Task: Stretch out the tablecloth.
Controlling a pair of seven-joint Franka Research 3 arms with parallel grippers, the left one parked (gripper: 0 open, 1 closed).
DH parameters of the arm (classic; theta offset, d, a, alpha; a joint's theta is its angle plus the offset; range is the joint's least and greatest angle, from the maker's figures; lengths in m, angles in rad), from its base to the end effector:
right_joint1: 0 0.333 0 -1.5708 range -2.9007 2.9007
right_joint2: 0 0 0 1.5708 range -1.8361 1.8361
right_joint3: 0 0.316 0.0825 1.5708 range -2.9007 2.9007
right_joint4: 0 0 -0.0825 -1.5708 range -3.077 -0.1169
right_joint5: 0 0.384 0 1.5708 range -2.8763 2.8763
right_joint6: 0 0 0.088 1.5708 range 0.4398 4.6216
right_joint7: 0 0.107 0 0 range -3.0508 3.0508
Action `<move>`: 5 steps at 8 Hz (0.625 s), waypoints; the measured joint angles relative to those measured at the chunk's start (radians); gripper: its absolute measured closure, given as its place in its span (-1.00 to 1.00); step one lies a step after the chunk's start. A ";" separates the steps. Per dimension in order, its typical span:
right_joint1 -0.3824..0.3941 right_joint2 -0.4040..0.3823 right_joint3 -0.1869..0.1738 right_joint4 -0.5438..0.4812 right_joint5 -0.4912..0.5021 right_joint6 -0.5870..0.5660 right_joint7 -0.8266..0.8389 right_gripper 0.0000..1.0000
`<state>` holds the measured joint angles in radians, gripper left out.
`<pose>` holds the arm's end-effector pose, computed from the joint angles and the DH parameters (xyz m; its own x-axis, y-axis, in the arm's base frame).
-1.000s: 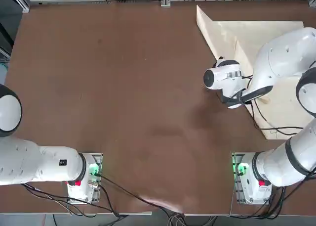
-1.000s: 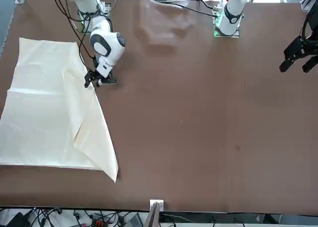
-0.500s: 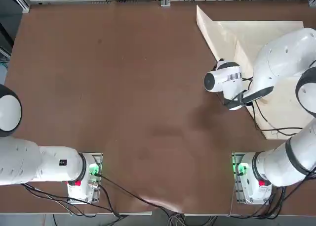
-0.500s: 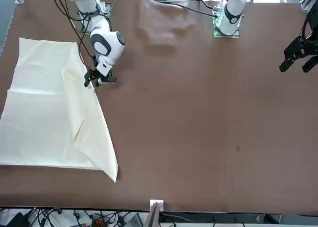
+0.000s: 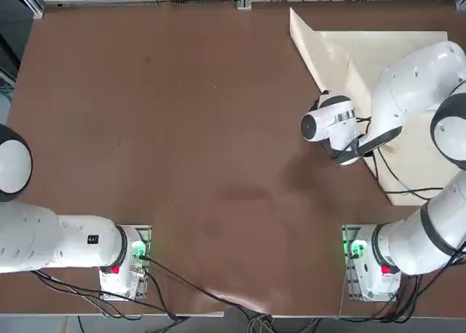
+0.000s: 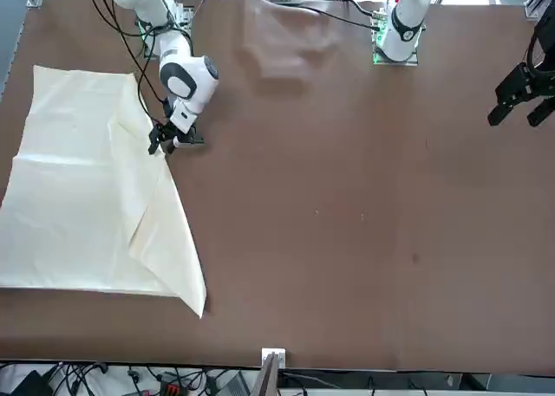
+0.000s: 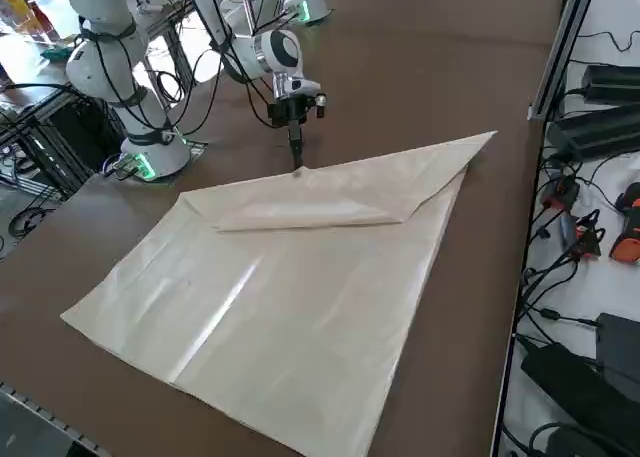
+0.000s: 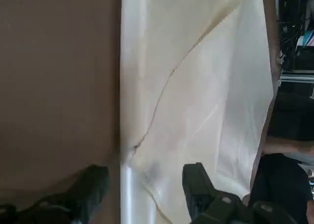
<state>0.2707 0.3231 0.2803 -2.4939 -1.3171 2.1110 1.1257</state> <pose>0.3685 0.1864 0.1430 0.8627 0.5040 -0.0427 0.3454 -0.5254 0.7776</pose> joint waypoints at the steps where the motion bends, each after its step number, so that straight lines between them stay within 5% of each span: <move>1: 0.000 0.000 0.000 0.000 0.000 0.000 0.001 -0.74; 2: 0.000 0.000 -0.001 0.000 -0.001 0.000 0.001 -0.61; 3: 0.000 0.000 -0.002 0.000 -0.001 0.000 0.002 -0.11; 5: -0.002 0.000 -0.003 0.000 -0.001 0.000 0.005 0.33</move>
<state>0.2687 0.3231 0.2775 -2.4939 -1.3178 2.1110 1.1304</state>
